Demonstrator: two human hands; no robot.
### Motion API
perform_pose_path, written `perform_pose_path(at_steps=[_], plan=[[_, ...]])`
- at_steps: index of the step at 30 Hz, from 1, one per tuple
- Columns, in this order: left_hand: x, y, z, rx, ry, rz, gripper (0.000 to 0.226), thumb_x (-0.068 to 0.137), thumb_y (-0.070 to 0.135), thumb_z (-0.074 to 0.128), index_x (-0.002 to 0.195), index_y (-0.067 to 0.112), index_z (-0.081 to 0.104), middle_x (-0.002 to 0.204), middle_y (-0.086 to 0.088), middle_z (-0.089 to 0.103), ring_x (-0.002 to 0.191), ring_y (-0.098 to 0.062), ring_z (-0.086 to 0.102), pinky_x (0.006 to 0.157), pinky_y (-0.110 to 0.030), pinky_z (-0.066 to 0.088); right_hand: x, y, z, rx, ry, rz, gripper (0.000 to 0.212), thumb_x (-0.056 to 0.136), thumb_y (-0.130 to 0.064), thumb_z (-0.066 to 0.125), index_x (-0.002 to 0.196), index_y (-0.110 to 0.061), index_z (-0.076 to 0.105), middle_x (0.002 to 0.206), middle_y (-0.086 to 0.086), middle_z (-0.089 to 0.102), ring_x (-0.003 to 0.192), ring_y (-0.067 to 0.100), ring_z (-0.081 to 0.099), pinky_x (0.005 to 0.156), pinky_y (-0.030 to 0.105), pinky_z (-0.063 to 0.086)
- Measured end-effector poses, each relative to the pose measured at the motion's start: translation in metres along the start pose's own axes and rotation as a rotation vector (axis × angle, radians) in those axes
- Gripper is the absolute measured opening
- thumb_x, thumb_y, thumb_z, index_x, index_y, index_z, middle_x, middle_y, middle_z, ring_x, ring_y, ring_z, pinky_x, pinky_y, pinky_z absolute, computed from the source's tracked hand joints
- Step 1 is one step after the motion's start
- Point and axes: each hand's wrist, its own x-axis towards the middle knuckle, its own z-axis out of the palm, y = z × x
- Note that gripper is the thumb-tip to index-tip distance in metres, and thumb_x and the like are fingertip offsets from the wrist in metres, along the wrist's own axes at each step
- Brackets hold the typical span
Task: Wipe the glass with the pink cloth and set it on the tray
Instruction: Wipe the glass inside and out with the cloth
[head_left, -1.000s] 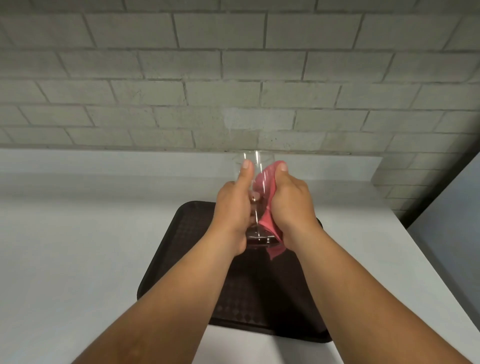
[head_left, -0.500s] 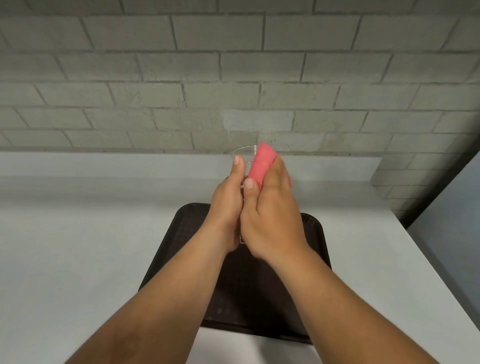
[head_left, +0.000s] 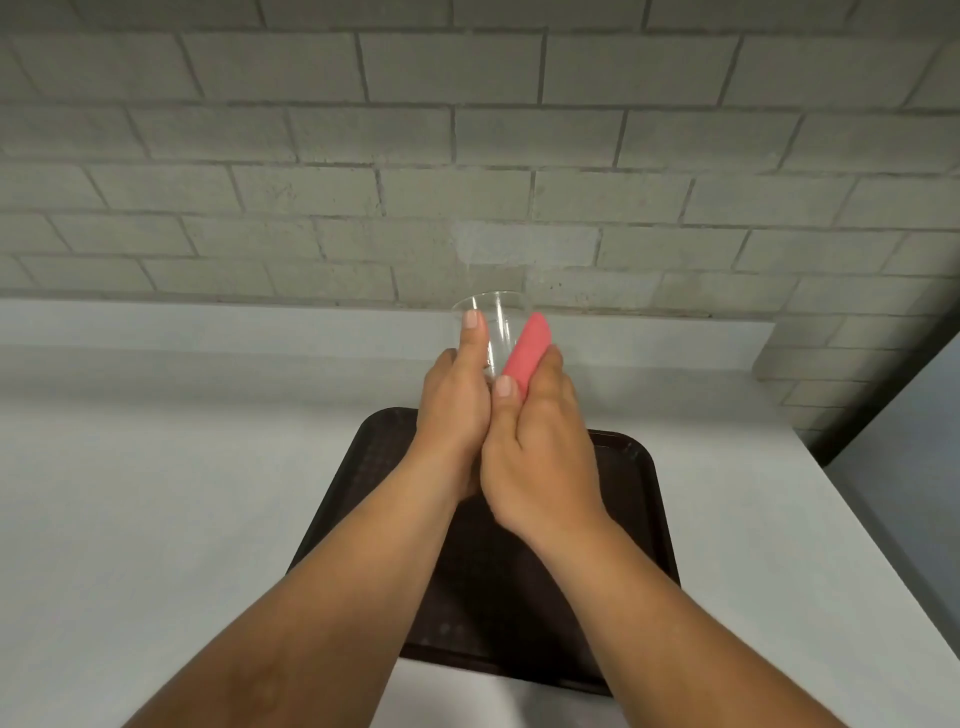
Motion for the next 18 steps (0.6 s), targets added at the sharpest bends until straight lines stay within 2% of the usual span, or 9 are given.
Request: perform_pose_path(at_steps=[2, 3, 5, 7, 9, 11, 14, 16, 18], plan=[[-0.003, -0.002, 0.000, -0.046, -0.081, -0.022, 0.081, 0.097, 0.078, 0.048, 0.114, 0.002, 0.071, 0.113, -0.017, 0.080, 0.107, -0.031, 0.079, 0.097, -0.048, 0.062, 0.010, -0.005, -0.004, 0.004, 0.049, -0.028, 0.067, 0.106, -0.046, 0.029, 0.164, -0.015, 0.015, 0.164, 0.008, 0.037, 0.146, 0.026, 0.042, 0.115, 0.044, 0.041], [-0.003, -0.003, 0.000, -0.065, -0.106, -0.025, 0.076, 0.098, 0.076, 0.048, 0.109, 0.006, 0.074, 0.105, -0.014, 0.082, 0.098, -0.027, 0.081, 0.086, -0.044, 0.065, 0.016, -0.006, -0.008, 0.029, 0.079, -0.032, 0.062, 0.106, -0.046, 0.029, 0.160, -0.015, 0.028, 0.155, 0.009, 0.049, 0.138, 0.027, 0.051, 0.108, 0.041, 0.045], [-0.005, -0.004, -0.001, -0.138, -0.156, -0.033, 0.066, 0.101, 0.072, 0.047, 0.086, 0.014, 0.073, 0.071, -0.001, 0.079, 0.060, -0.014, 0.077, 0.053, -0.028, 0.060, 0.029, -0.007, -0.016, 0.147, 0.110, 0.050, 0.053, 0.106, -0.049, 0.028, 0.134, -0.017, 0.059, 0.125, 0.008, 0.071, 0.116, 0.027, 0.066, 0.095, 0.038, 0.051], [-0.005, -0.006, -0.004, -0.202, -0.192, -0.036, 0.069, 0.101, 0.073, 0.045, 0.080, 0.013, 0.072, 0.058, 0.002, 0.071, 0.040, -0.009, 0.064, 0.036, -0.020, 0.048, 0.038, -0.004, -0.024, 0.389, 0.060, 0.221, 0.061, 0.106, -0.054, 0.029, 0.099, -0.014, 0.074, 0.092, 0.009, 0.080, 0.091, 0.029, 0.075, 0.089, 0.047, 0.059], [-0.007, -0.006, -0.005, -0.209, -0.222, -0.037, 0.075, 0.095, 0.079, 0.046, 0.081, 0.013, 0.081, 0.066, -0.004, 0.075, 0.049, -0.016, 0.070, 0.042, -0.026, 0.054, 0.036, 0.001, -0.029, 0.563, 0.005, 0.359, 0.064, 0.107, -0.052, 0.032, 0.085, -0.013, 0.078, 0.079, 0.013, 0.080, 0.079, 0.031, 0.078, 0.087, 0.054, 0.061], [-0.007, -0.006, -0.006, -0.201, -0.216, -0.049, 0.077, 0.091, 0.083, 0.047, 0.079, 0.017, 0.085, 0.073, -0.009, 0.077, 0.058, -0.022, 0.073, 0.051, -0.032, 0.059, 0.026, 0.008, -0.026, 0.580, -0.017, 0.376, 0.063, 0.107, -0.051, 0.033, 0.079, -0.020, 0.079, 0.077, 0.009, 0.081, 0.074, 0.027, 0.079, 0.086, 0.055, 0.061], [-0.004, -0.004, -0.006, -0.187, -0.149, -0.069, 0.077, 0.095, 0.081, 0.045, 0.062, 0.022, 0.083, 0.066, -0.005, 0.076, 0.047, -0.016, 0.069, 0.041, -0.024, 0.051, 0.007, 0.015, -0.014, 0.432, -0.030, 0.296, 0.060, 0.105, -0.058, 0.026, 0.095, -0.026, 0.076, 0.089, 0.004, 0.081, 0.085, 0.023, 0.078, 0.086, 0.048, 0.060], [-0.001, -0.003, -0.005, -0.153, -0.099, -0.076, 0.073, 0.098, 0.078, 0.045, 0.074, 0.019, 0.080, 0.062, -0.001, 0.078, 0.044, -0.012, 0.069, 0.038, -0.019, 0.049, -0.003, 0.018, -0.008, 0.274, -0.009, 0.182, 0.056, 0.104, -0.057, 0.023, 0.122, -0.028, 0.068, 0.108, -0.003, 0.076, 0.103, 0.019, 0.072, 0.085, 0.032, 0.056], [0.000, -0.005, -0.002, -0.102, -0.078, -0.081, 0.068, 0.099, 0.076, 0.046, 0.096, 0.013, 0.073, 0.072, -0.002, 0.081, 0.059, -0.013, 0.076, 0.053, -0.026, 0.060, -0.007, 0.016, -0.004, 0.138, 0.004, 0.059, 0.053, 0.106, -0.048, 0.028, 0.150, -0.024, 0.046, 0.134, 0.000, 0.065, 0.124, 0.019, 0.062, 0.092, 0.026, 0.050]])
